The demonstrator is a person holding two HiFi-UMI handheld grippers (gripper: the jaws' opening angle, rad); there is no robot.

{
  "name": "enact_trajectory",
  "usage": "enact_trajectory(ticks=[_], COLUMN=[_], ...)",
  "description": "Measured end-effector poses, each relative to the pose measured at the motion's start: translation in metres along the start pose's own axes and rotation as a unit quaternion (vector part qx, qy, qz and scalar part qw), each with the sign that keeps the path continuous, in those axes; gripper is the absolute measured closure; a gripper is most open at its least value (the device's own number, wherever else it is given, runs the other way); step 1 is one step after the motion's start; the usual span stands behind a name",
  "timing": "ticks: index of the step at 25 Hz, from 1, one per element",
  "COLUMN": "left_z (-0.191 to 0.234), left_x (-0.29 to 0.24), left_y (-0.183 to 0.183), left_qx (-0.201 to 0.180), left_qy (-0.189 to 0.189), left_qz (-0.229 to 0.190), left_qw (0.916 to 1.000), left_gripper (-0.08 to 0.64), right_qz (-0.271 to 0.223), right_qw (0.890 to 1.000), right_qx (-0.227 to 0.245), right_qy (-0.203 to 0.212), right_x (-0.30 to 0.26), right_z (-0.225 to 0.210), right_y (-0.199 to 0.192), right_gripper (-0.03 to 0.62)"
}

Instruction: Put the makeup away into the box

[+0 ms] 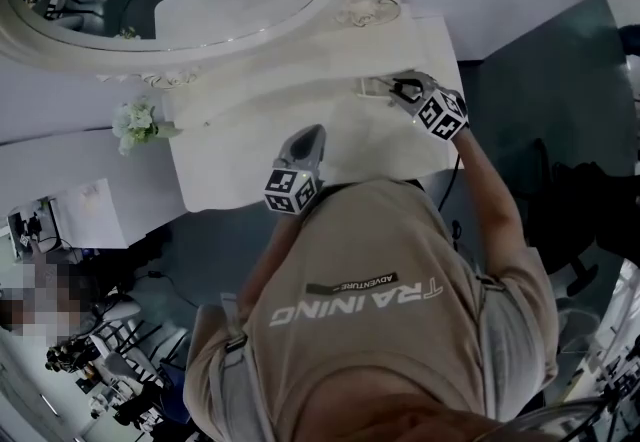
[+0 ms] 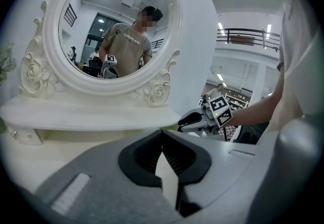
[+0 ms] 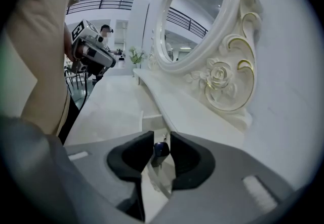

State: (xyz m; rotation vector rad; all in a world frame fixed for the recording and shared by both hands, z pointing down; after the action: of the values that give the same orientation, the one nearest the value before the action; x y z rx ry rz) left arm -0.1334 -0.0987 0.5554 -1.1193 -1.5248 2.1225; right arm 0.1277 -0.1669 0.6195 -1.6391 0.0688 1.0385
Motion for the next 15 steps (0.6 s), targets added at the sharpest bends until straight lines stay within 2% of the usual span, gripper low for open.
enact_trajectory(ticks=[3, 5, 11, 15], left_z=[0.000, -0.001, 0.004, 0.011], left_x=[-0.005, -0.007, -0.006, 0.000], left_y=[0.003, 0.007, 0.009, 0.003], left_qx=[0.004, 0.001, -0.006, 0.004], left_qy=[-0.003, -0.007, -0.007, -0.002], left_qz=[-0.003, -0.007, -0.008, -0.007], left_qw=[1.0000, 1.0000, 0.9999, 1.0000], left_gripper=[0.554, 0.554, 0.554, 0.554], right_qz=[-0.011, -0.007, 0.009, 0.033], right_qw=[0.999, 1.000, 0.999, 0.993], right_qx=[-0.031, -0.027, 0.046, 0.115], right_qy=[0.005, 0.006, -0.008, -0.024], right_x=[-0.002, -0.006, -0.031, -0.043], right_z=[-0.005, -0.004, 0.020, 0.034], right_y=[-0.005, -0.002, 0.025, 0.033], right_gripper=[0.491, 0.493, 0.492, 0.497])
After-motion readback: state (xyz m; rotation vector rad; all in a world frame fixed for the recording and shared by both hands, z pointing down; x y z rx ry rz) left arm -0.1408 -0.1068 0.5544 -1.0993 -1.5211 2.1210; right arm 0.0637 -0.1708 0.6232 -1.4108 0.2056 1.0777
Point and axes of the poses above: the fingertips, and each gripper's own axes: x backward along the fingers, z to its left, y out of its top, the point moved 7 cm from there along x, backward along the fingers, and after that the axes turned 9 degrees about -x, right-handed, at the moved point
